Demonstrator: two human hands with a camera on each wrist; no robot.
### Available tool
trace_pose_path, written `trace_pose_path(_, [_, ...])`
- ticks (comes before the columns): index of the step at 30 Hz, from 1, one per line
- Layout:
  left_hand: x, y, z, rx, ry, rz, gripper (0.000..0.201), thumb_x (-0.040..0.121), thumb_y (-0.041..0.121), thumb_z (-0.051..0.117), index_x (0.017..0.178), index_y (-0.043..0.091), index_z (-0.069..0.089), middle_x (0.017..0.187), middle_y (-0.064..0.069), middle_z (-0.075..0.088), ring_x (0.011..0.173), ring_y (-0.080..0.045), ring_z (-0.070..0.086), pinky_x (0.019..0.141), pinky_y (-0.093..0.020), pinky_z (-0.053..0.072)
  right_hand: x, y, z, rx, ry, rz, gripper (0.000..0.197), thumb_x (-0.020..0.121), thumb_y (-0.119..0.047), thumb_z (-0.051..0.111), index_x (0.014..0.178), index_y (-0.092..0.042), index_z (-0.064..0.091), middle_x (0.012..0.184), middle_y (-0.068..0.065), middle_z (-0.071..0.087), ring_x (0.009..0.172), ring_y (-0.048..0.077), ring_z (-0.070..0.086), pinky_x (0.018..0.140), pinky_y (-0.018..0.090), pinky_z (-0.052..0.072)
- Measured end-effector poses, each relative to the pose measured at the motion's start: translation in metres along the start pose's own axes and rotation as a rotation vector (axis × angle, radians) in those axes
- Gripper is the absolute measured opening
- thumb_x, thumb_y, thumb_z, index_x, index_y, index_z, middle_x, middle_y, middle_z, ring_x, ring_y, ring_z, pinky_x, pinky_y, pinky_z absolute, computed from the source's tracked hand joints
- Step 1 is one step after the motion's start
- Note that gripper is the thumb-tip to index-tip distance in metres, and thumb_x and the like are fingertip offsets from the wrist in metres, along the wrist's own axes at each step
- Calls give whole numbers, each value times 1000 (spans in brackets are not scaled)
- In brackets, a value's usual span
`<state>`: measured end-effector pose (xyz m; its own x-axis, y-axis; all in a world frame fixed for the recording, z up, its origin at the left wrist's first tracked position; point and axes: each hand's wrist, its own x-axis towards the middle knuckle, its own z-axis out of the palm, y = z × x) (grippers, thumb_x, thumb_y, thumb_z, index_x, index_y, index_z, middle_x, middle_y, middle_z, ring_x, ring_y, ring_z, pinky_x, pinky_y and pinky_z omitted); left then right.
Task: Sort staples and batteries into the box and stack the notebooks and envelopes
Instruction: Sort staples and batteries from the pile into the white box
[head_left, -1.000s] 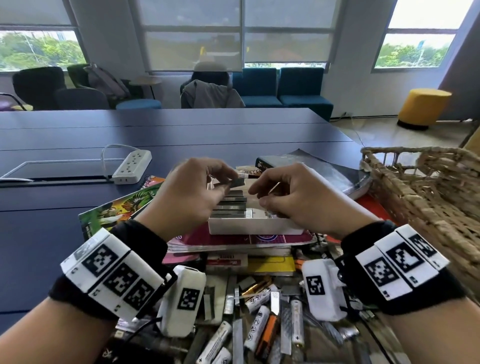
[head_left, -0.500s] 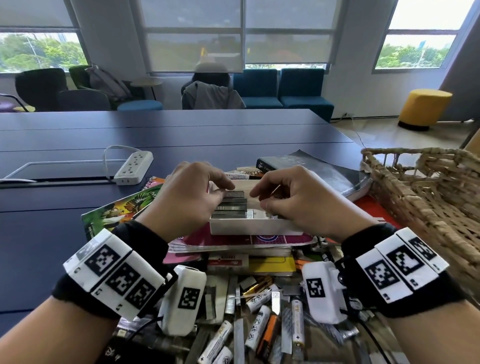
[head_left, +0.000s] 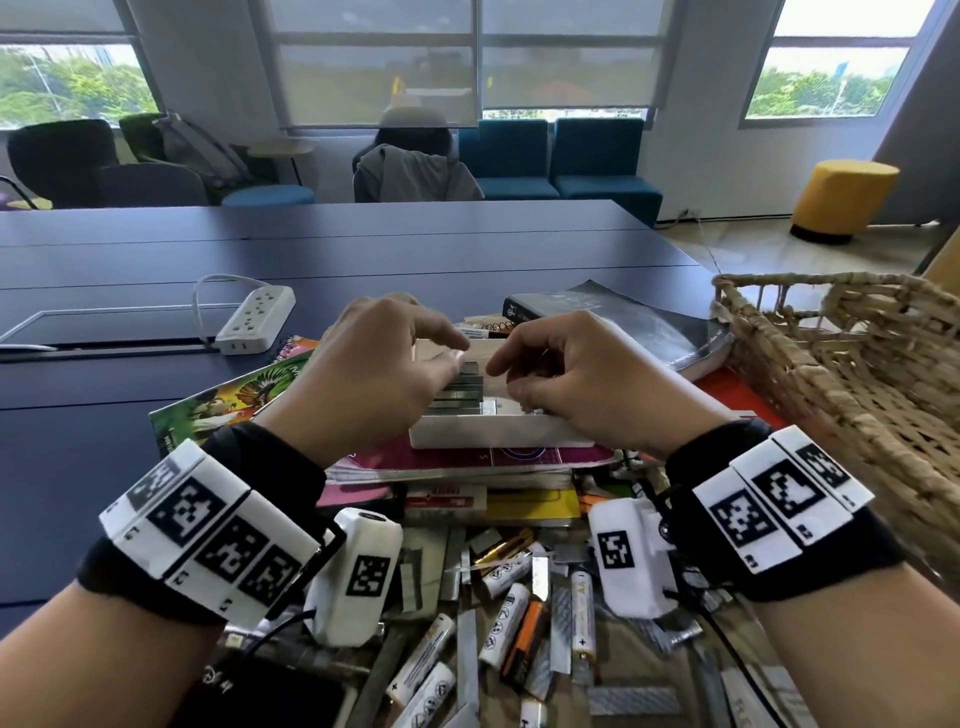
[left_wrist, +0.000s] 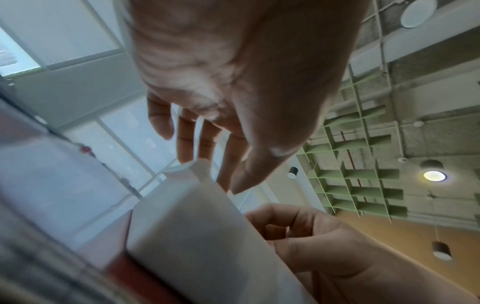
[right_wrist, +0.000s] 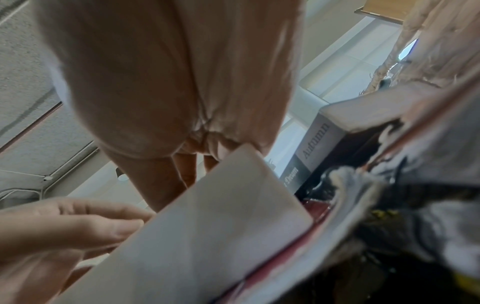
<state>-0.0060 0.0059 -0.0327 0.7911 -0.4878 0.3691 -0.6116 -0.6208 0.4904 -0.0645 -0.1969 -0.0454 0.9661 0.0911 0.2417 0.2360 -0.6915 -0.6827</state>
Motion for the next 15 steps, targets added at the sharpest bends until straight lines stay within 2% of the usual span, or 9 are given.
trace_pose_path(2, [-2,5,-3,-33,-15,36,11,94,33,71,101,35,78,87,21,61,82,-1,55,71,-21,38,0,0,0,6,3,-1,19,89,-7,72,97,-23,78,79,-7,72,74,5,67,72,24,54])
trace_pose_path(5, [-7,15,-11,-120,-127,70,10,94,33,70,101,36,77,81,21,69,78,0,64,66,-14,46,-2,-1,-2,31,3,13,18,88,-7,74,94,-24,77,76,-8,72,70,3,66,68,21,52])
trace_pose_path(7, [-10,21,-17,-188,-212,87,12,95,31,70,104,34,77,80,17,72,77,-2,67,66,-14,51,-4,-4,-2,51,-9,13,21,88,-7,74,86,-27,75,70,-11,69,64,0,62,63,17,47])
trace_pose_path(9, [-11,24,-22,-216,-267,113,12,96,31,69,104,31,77,80,12,73,77,-5,68,65,-15,50,-3,-7,-1,51,-17,21,27,88,-5,74,78,-29,71,66,-11,66,60,1,58,60,19,45])
trace_pose_path(12, [-12,30,-26,-198,-397,154,12,96,33,68,101,28,77,80,9,73,75,-10,67,62,-21,49,-2,-11,-4,42,-31,31,23,87,-2,74,79,-24,72,62,-9,62,53,0,51,51,15,40])
trace_pose_path(13, [-14,31,-27,-165,-465,163,12,96,35,67,101,28,76,82,9,72,76,-9,66,64,-22,50,-2,-12,-5,47,-41,41,18,88,-2,74,84,-20,74,65,-5,64,53,1,51,50,15,40])
trace_pose_path(15, [-18,32,-27,-72,-616,167,13,96,39,66,104,32,74,86,11,70,78,-3,64,65,-17,49,-1,-17,-8,60,-54,56,12,90,-3,75,96,-13,76,79,11,70,57,5,56,53,17,46])
